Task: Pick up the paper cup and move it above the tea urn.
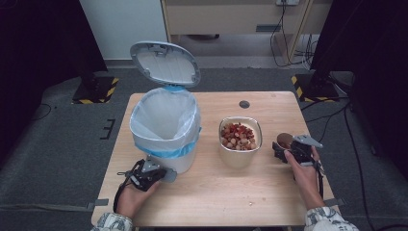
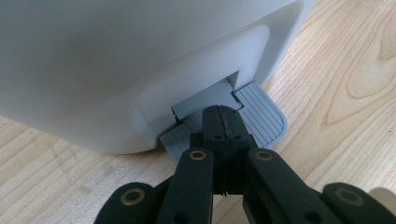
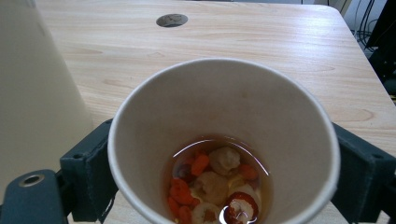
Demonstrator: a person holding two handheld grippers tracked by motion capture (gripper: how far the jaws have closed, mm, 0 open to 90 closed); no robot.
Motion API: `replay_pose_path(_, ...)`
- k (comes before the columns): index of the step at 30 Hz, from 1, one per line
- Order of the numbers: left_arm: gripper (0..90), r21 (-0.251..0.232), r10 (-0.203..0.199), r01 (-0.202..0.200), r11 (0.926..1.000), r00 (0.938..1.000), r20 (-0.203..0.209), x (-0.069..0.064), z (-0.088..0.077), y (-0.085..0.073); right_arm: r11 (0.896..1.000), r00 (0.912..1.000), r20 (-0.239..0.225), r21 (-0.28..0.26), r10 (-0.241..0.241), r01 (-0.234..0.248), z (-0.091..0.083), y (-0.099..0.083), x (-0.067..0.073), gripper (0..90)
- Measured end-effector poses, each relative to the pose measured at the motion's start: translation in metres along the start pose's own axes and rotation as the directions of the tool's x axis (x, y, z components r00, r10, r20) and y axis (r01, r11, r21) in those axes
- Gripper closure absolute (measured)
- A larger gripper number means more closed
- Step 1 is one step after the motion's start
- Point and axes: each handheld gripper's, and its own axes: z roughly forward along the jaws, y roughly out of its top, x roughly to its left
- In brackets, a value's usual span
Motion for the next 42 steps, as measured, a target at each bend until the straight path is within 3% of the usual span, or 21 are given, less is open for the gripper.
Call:
replay_pose_path(11,89.9,0.0,0.001,-0.001,1.0,1.0,0.0,0.0,0.0,0.0,0.999,0.9995,0.003,-0.015,-0.032,0.032,0.004,-0.001,-0.001,20.3)
replay_pose_path(23,89.9,0.0,-0.001,0.001,1.0,1.0,0.002,0.0,0.0,0.0,0.998,0.9981,-0.035,-0.047,-0.052,0.05,0.0,0.0,-0.008,27.3)
replay_pose_path(29,89.9,0.0,-0.004,0.004,1.0,1.0,0.003,0.001,0.0,0.0,0.994,0.996,-0.053,-0.082,-0.072,0.068,-0.012,0.015,-0.011,28.6)
replay_pose_path(36,89.9,-0.004,-0.009,0.009,0.9999,0.9999,0.009,0.001,0.0,-0.001,0.988,0.9908,-0.046,-0.097,-0.127,0.123,-0.02,0.039,-0.015,29.2)
replay_pose_path(42,89.9,-0.005,-0.014,0.014,0.9999,0.9998,0.012,0.002,0.0,-0.001,0.975,0.9785,-0.052,-0.112,-0.2,0.193,-0.027,0.069,-0.018,29.2)
